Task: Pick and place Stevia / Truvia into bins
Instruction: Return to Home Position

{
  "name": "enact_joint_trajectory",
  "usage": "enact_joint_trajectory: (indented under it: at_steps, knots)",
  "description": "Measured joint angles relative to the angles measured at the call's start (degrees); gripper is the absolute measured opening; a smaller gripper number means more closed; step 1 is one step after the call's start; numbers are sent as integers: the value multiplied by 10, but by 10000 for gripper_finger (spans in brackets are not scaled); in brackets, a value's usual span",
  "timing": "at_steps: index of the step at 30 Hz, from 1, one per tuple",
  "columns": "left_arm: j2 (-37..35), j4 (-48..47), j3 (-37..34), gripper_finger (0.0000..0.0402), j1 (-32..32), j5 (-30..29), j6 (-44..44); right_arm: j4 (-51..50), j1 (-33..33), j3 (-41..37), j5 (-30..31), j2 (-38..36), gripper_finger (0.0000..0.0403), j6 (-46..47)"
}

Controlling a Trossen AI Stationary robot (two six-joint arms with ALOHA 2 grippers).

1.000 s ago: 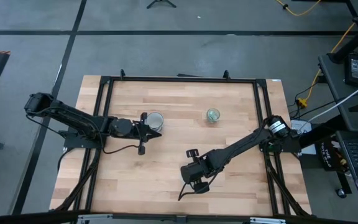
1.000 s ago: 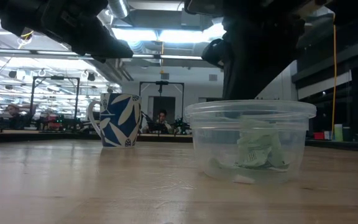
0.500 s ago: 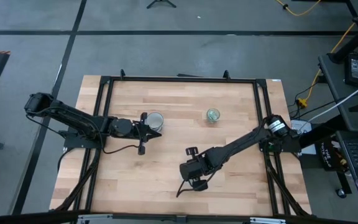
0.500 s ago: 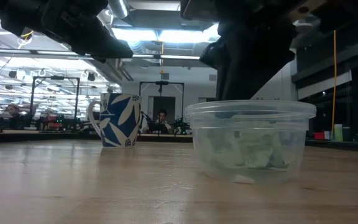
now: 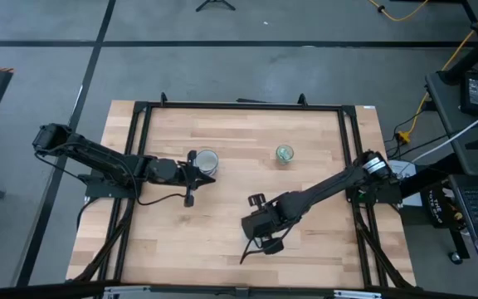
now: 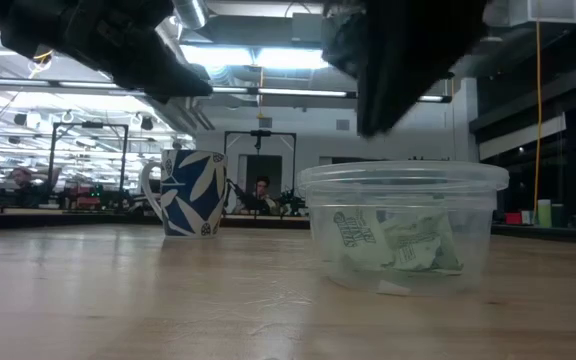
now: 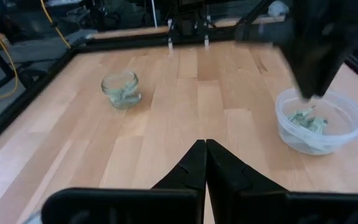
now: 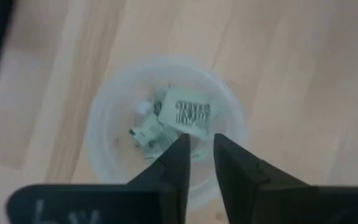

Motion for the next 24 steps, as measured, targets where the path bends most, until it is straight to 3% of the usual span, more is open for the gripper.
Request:
enact_joint_trajectory:
  at_steps: [6,12,24]
  knots:
    - [0,-27,0,6,0,0,-5,-20,-5,2,10,-57,12,-52]
    - [0,-22,0,10,0,30,-25,-16,-31,-45,17,-135,11,-85]
    - [0,-27,0,1,1,45,2,190,-142,-322,21,-368,3,-148]
